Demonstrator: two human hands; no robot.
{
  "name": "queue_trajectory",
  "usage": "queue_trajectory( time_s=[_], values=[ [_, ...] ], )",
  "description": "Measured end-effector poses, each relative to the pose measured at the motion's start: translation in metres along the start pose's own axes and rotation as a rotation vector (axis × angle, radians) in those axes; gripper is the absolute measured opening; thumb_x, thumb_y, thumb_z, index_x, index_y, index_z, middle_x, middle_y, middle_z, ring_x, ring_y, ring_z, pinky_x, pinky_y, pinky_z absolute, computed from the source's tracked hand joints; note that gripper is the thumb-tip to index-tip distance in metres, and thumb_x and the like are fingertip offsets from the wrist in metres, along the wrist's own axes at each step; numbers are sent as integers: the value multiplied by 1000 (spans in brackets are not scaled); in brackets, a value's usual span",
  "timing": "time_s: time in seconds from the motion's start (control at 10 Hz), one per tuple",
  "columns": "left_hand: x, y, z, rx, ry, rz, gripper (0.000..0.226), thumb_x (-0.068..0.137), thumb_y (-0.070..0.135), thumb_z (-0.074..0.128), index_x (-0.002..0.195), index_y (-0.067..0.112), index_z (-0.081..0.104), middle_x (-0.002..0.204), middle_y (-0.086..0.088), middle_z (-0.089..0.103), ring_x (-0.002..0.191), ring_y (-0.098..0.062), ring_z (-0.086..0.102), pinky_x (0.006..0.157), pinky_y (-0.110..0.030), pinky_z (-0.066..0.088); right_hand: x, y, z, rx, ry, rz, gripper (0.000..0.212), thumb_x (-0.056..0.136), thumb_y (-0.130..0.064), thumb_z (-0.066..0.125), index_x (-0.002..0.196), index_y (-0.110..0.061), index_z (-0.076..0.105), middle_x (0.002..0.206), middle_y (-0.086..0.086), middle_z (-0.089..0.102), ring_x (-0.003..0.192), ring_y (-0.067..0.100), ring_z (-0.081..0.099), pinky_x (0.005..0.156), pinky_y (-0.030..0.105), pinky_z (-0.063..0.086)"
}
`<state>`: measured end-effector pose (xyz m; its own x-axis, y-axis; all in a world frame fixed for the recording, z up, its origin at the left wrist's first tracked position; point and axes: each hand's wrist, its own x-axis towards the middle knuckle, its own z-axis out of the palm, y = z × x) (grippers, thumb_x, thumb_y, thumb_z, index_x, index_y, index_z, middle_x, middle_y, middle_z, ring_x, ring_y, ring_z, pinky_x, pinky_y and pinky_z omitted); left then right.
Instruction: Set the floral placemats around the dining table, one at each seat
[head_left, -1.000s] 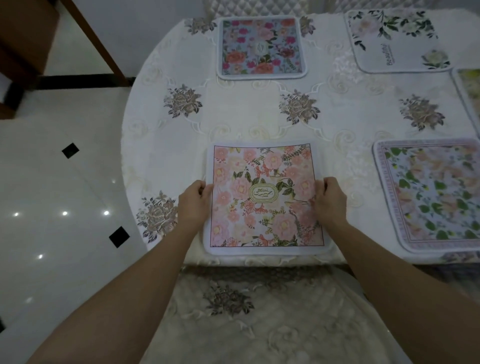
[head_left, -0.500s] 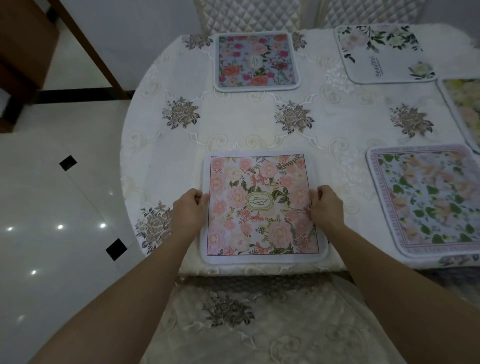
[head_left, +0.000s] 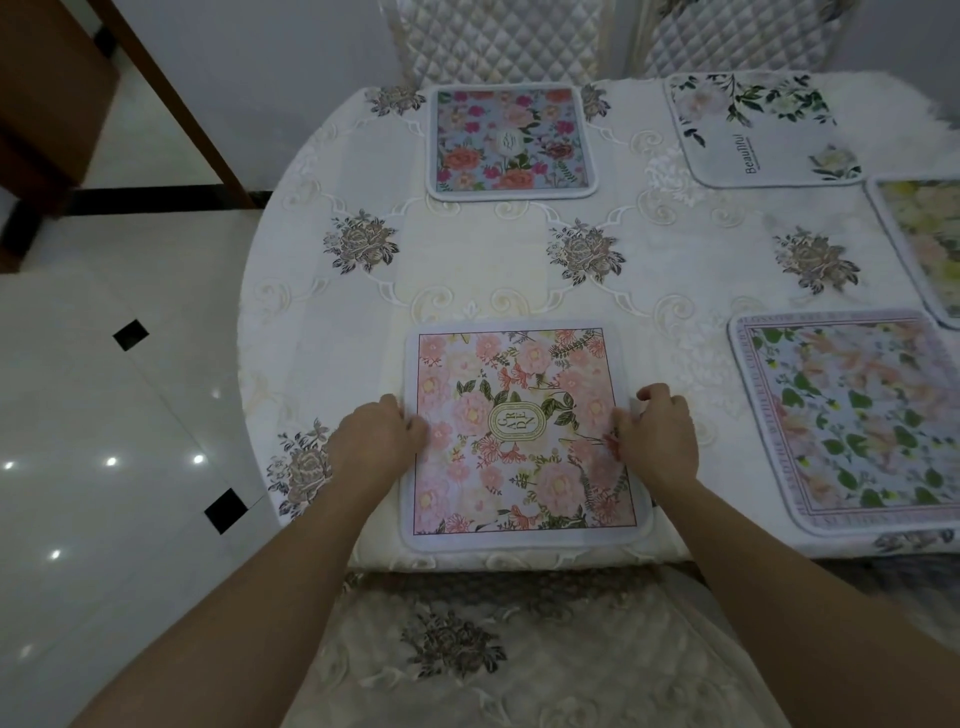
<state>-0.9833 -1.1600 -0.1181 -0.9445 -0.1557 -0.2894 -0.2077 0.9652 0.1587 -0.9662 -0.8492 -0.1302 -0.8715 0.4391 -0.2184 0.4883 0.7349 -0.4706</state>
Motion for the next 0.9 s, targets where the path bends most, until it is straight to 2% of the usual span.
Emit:
queue_trajectory(
  time_s=[0.1, 0.2, 0.3, 0.4, 0.5, 0.6, 0.7, 0.8, 0.9],
  values=[
    [-3, 13, 2, 96, 185, 91, 35, 85, 40, 51, 103, 11, 46, 97, -9, 53, 88, -27, 49, 63, -36, 44, -8, -11, 6, -196, 159, -251, 30, 93, -24, 55, 117, -6, 55, 112, 18, 54, 98, 34, 52, 75, 42, 47],
    [-9, 40, 18, 86, 239, 340, 44, 92, 37, 45, 130, 16, 42, 135, -11, 46, 122, -26, 45, 95, -43, 44, -21, -31, 28, -241, 74, -539, 40, 96, -29, 48, 131, -7, 50, 132, 17, 51, 120, 34, 49, 96, 44, 45],
    [-14, 56, 46, 76, 85, 498, 63, 100, 51, 24, 156, 24, 11, 165, -2, 3, 151, -19, 0, 121, -48, 14, -31, -37, 58, -336, -108, -626, 65, 101, -49, 30, 153, -11, 22, 160, 13, 21, 149, 30, 14, 119, 47, 21],
    [-15, 47, 64, 128, 94, 466, 67, 100, 58, 15, 156, 26, -3, 164, 0, -10, 150, -16, -13, 122, -46, 3, -30, -18, 61, -370, -104, -643, 72, 100, -58, 21, 156, -16, 6, 164, 5, 1, 151, 20, -5, 122, 44, 7],
    [-14, 39, 63, 86, 142, 386, 69, 99, 57, 20, 156, 25, -3, 164, -1, -10, 150, -16, -14, 122, -42, 1, -21, 4, 44, -418, -105, -641, 77, 99, -59, 23, 155, -16, -7, 164, 4, -10, 150, 17, -12, 123, 40, 2],
    [-16, 37, 60, 94, 98, 352, 69, 99, 57, 16, 156, 25, -6, 164, -2, -13, 150, -18, -16, 121, -41, 1, -13, 15, 33, -464, -173, -591, 79, 98, -63, 14, 153, -15, -16, 162, 5, -19, 148, 16, -19, 122, 37, 0],
    [-20, 38, 46, 154, 48, 334, 69, 98, 59, 9, 154, 26, -13, 162, -4, -18, 149, -21, -19, 123, -43, 0, -11, 17, 19, -461, -239, -507, 83, 95, -67, 10, 153, -11, -14, 160, 8, -18, 148, 20, -17, 123, 39, 6],
    [-28, 46, 18, 174, 15, 319, 67, 98, 60, 6, 154, 28, -12, 163, -3, -17, 149, -22, -16, 122, -42, -3, -9, 16, -7, -461, -287, -453, 88, 89, -69, 3, 154, -10, -6, 163, 11, -4, 150, 24, -3, 122, 37, 8],
    [-37, 57, -12, 173, 38, 329, 69, 94, 60, 1, 155, 29, -7, 164, -3, -10, 151, -22, -10, 123, -45, 2, -7, 3, -36, -491, -229, -457, 82, 93, -65, 8, 155, -11, 10, 162, 15, 15, 149, 27, 13, 121, 38, 17]
  ],
)
